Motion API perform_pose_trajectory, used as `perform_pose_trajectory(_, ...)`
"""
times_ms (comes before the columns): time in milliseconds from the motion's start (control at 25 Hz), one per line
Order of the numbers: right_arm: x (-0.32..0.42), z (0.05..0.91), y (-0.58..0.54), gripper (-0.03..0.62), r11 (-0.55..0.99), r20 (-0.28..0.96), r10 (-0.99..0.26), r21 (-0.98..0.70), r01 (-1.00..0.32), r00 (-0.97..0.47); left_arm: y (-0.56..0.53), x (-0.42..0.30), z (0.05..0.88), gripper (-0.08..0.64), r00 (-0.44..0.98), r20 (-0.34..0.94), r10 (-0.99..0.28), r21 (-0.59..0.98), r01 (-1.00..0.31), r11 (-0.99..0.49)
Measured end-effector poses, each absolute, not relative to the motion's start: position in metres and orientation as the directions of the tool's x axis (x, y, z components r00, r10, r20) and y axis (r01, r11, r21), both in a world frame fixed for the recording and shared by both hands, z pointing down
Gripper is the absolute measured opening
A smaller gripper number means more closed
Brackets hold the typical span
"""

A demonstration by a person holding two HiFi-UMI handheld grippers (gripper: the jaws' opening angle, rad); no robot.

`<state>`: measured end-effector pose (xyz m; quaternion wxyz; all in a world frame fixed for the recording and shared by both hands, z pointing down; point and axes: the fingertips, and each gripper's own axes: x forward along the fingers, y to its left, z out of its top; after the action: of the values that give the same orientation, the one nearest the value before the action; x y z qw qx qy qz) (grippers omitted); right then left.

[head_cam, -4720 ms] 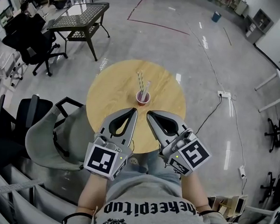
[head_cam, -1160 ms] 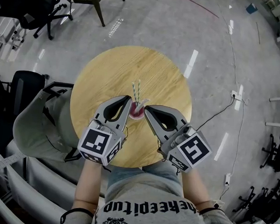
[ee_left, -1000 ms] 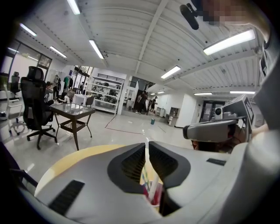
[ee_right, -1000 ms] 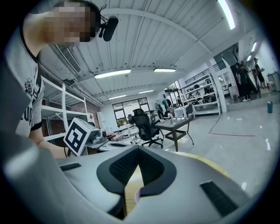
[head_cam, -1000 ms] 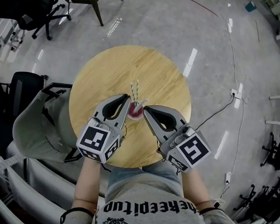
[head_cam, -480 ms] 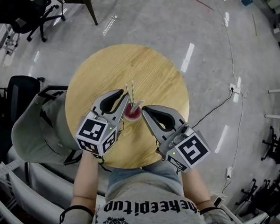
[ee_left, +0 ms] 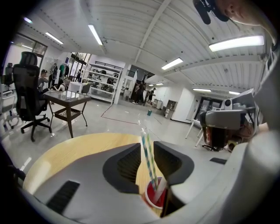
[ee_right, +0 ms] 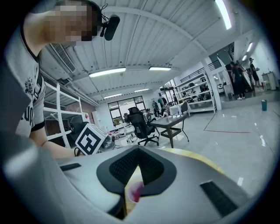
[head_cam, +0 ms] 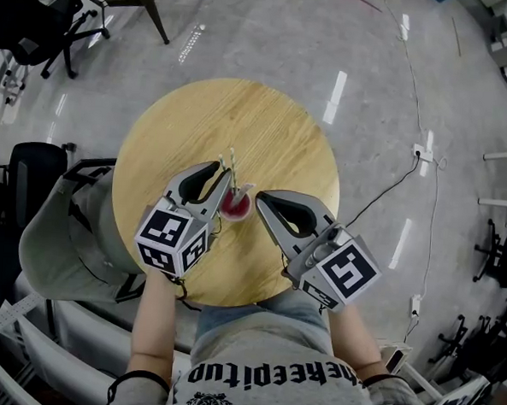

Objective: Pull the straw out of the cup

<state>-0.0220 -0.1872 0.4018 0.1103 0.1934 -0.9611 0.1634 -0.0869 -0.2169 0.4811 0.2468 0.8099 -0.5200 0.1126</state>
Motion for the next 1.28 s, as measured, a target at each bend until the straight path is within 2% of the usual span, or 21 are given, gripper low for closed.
perform_pose_trajectory(880,-0.015,0.409,-0.192,0.011,0.862,0.288,-0.352,-0.272,-0.429,-0.891,-0.217,-0.079,0.506,0.130,0.464,0.488,-0.739,0.307,-0.884,-0.352)
perform_pose_trajectory(1000,-0.015,0.409,-0.191,0.011,0.862,0.288,-0.352,-0.271,-0.428,-0.891,-0.216,-0.080,0.506,0.080,0.452,0.490,-0.746,0.292,-0.891,-0.348)
perform_pose_trajectory(1280,-0.012,0.406,-0.190,0.011,0.863,0.283,-0.354,-0.269,-0.428,-0.892,-0.212,-0.072,0.499,0.069,0.466,0.477,-0.745,0.296,-0.884,-0.362)
